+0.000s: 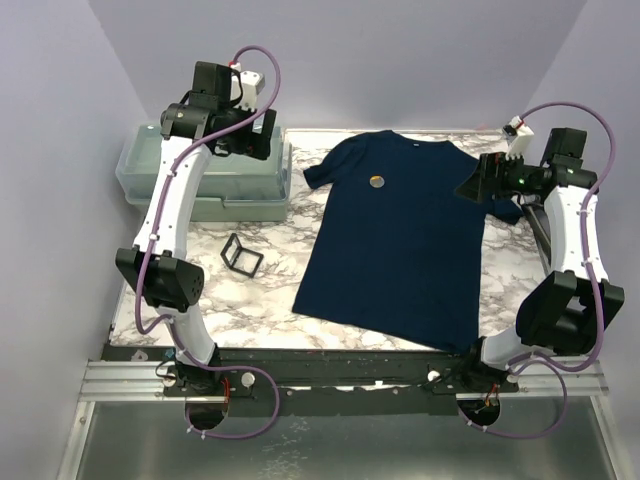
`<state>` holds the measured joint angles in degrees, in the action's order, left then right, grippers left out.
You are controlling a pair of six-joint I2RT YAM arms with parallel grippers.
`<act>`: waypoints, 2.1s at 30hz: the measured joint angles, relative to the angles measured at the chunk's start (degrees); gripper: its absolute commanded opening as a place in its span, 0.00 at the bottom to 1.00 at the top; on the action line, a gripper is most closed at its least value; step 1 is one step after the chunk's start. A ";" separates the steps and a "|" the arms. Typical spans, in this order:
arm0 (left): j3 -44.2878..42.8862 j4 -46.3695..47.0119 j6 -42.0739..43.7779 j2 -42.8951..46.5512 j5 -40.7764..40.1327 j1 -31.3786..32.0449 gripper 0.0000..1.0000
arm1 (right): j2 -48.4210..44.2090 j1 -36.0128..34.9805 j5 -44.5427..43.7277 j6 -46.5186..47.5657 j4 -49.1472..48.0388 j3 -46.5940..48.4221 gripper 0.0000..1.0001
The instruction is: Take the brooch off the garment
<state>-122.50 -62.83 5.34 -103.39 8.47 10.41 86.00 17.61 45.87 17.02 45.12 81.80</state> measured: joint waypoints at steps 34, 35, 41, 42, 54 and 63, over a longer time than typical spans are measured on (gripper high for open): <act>-20.48 7.89 7.30 -40.98 5.44 21.86 0.90 | 25.53 -11.26 -12.39 -0.07 -1.97 9.73 1.00; -20.52 8.44 7.19 -42.10 5.40 21.88 0.90 | 26.62 -11.26 -12.79 -0.04 -2.05 10.56 1.00; -22.23 10.99 6.84 -47.06 5.09 21.94 0.90 | 31.54 -11.23 -15.23 0.13 -2.16 14.64 1.00; -22.60 11.41 6.84 -47.74 4.96 21.97 0.90 | 32.09 -11.21 -15.56 0.22 -2.21 14.93 1.00; -12.81 17.51 11.50 -44.06 3.91 22.10 0.91 | 34.62 -11.23 -19.91 4.24 -2.16 12.02 1.00; -0.17 19.15 13.16 -36.59 4.70 22.23 0.90 | 30.25 -11.26 -23.82 9.16 -4.13 2.71 1.00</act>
<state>-122.67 -43.68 18.50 -139.98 13.17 32.64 116.25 6.35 22.04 26.17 40.99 84.51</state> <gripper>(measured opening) 0.907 0.998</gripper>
